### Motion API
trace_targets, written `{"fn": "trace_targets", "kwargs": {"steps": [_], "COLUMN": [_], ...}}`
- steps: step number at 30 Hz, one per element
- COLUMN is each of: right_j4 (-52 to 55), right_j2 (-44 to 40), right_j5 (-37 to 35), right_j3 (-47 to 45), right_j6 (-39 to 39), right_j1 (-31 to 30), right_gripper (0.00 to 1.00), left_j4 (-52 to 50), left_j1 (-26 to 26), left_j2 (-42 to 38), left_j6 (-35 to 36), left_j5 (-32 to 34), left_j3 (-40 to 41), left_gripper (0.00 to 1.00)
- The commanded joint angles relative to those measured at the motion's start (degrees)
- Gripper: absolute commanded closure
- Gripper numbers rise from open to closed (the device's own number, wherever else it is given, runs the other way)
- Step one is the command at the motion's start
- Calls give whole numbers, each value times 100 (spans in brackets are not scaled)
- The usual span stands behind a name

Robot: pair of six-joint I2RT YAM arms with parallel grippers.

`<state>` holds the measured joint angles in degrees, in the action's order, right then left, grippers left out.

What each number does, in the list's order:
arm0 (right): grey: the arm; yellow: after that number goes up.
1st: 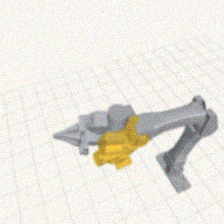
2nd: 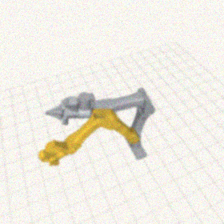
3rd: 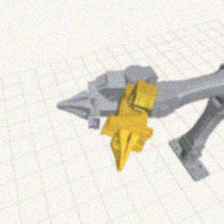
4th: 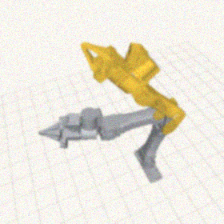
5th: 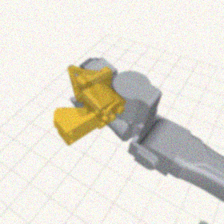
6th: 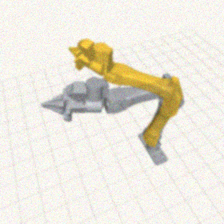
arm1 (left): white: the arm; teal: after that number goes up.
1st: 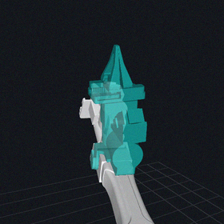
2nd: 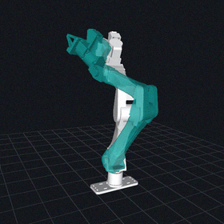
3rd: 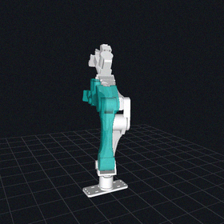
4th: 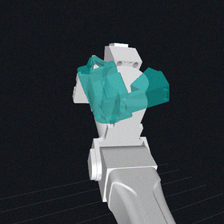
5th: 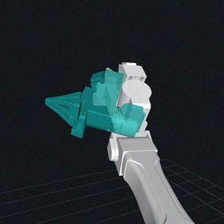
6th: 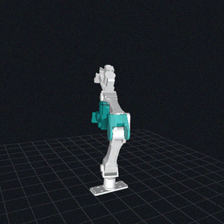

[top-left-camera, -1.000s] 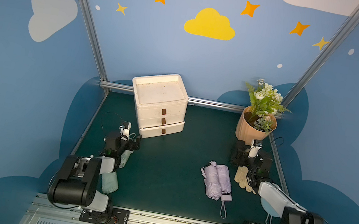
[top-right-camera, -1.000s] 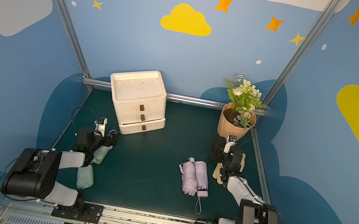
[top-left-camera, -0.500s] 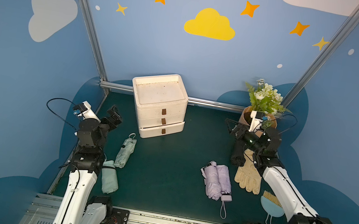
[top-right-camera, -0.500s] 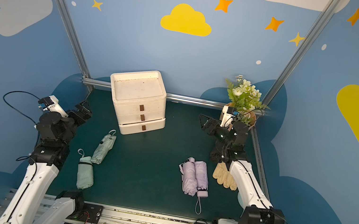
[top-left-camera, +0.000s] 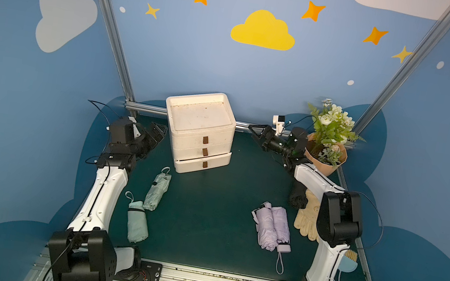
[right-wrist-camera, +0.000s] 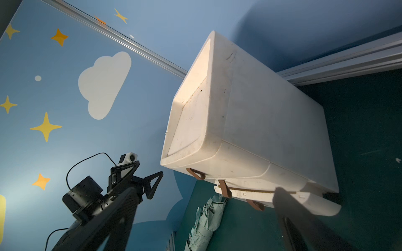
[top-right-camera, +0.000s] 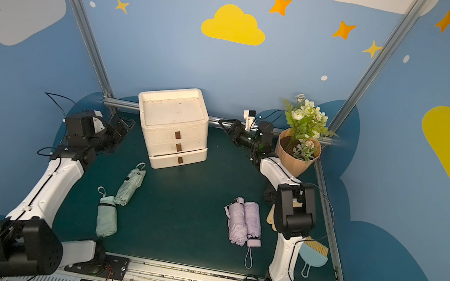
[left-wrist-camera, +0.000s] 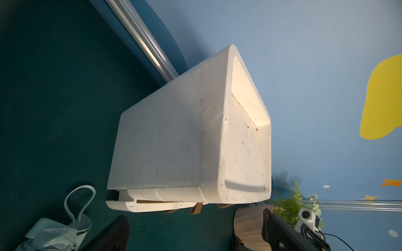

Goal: Place the umbrella in the drawer by color
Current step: Move the storage box to the center of the board.

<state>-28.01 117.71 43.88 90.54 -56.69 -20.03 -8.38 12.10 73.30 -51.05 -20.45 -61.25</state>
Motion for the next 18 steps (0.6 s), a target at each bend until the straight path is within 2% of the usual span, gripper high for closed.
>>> {"fn": "trace_targets", "kwargs": {"steps": [1,3,10,12,15,18], "right_j4": [-19,250,1240,1381,1410,1492], "right_j2": [525,863,1868,2146,2424,2553], "right_j5": [178,128,-107,-47,-13,-33], "right_j3": [826,1344,2919,3332,3730,3951], "right_j6": [-288,-232,74,103,58,120], "right_j1": [-127,-172,-295,-380,-479,-555], "right_gripper": [2,1,1,1,1,1], "left_j4": [449,473,636,712,606,342], "left_j1": [18,-6,-99,-159,-264,-420], "left_j2": [439,794,1695,1954,2322,2553], "left_j6": [89,99,314,359,437,666], "left_j5": [-483,-595,-266,-424,-572,-370], "left_j3": [-323,-568,-1202,-1425,-1797,-2132], "left_gripper": [0,0,3,7,11,12]}}
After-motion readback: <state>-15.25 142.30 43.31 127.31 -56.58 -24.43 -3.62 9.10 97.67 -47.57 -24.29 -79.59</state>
